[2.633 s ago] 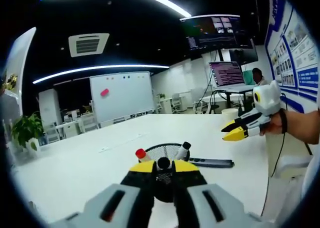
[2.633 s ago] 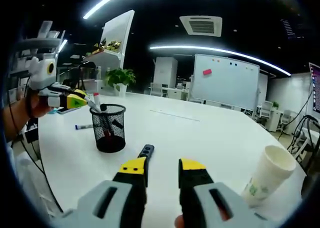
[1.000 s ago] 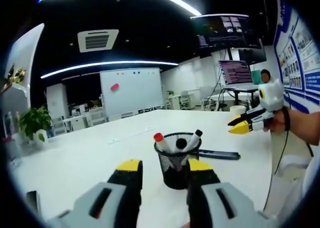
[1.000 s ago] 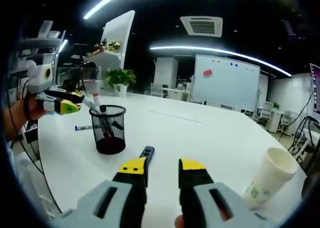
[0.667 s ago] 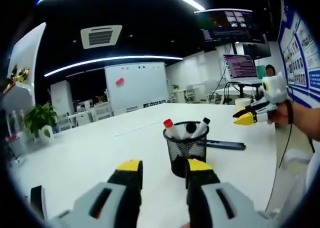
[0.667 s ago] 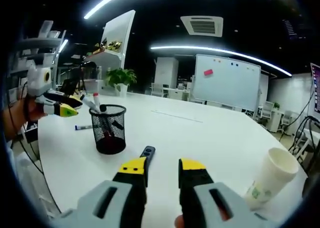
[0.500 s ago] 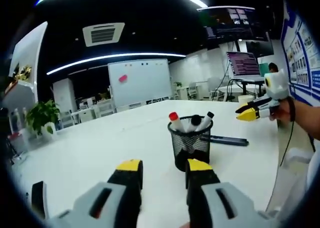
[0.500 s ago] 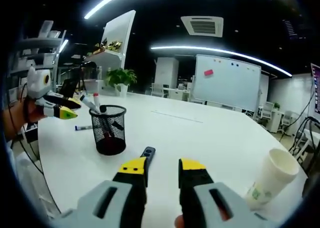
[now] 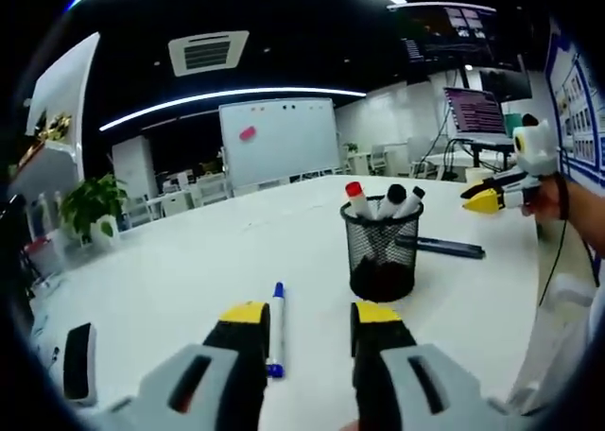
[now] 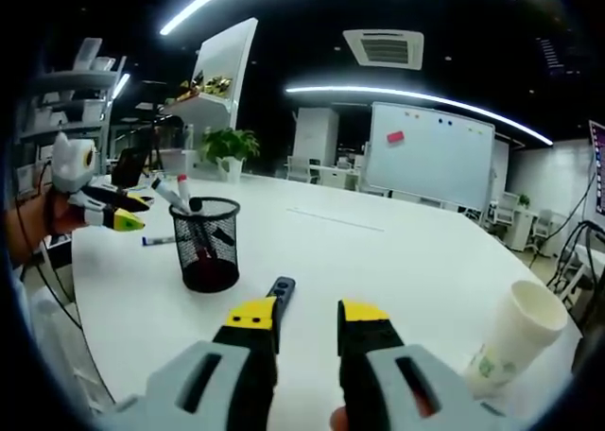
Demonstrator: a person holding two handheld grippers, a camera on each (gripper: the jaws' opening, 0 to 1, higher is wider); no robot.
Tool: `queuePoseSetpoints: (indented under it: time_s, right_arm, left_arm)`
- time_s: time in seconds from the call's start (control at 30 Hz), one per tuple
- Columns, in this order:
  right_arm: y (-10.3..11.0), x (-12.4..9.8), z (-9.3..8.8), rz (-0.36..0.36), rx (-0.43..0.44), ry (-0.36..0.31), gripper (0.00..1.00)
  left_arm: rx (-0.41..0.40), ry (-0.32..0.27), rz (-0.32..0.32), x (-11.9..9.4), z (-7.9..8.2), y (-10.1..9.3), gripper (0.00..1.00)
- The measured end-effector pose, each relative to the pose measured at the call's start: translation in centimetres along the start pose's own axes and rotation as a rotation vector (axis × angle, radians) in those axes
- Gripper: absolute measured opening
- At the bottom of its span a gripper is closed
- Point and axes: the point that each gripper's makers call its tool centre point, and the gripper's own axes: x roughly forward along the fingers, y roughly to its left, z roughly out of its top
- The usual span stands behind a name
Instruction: Place the scattered laser pointers and whiteboard markers into the pen holder and stack the scattered paper cups together
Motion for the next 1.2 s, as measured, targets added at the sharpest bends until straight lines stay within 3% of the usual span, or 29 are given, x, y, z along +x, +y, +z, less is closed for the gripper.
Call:
queuePoseSetpoints:
  time_s: [0.13,0.53,0.7,1.2]
  right_arm:
    - [0.0,0.0,-0.1,-0.001,0.001,-0.001,0.24]
    - [0.0,0.0,0.3,0.002,-0.006,-0.001,0.24]
    - [-0.1,0.0,0.5,-0.003,0.002,-0.010,0.24]
    - [-0.2,-0.2,0.1,-0.013,0.013,-0.005,0.24]
  left_arm:
    - [-0.028,0.023,0.031,0.0,-0.8,1.1,0.35]
    - [-0.032,0.034,0.046,0.1,-1.1,1.7,0.35]
    - [-0.060,0.049,0.075,0.1,-1.7,2.8,0.32]
    - [-0.085,0.091,0.072,0.4,-3.5,2.8,0.31]
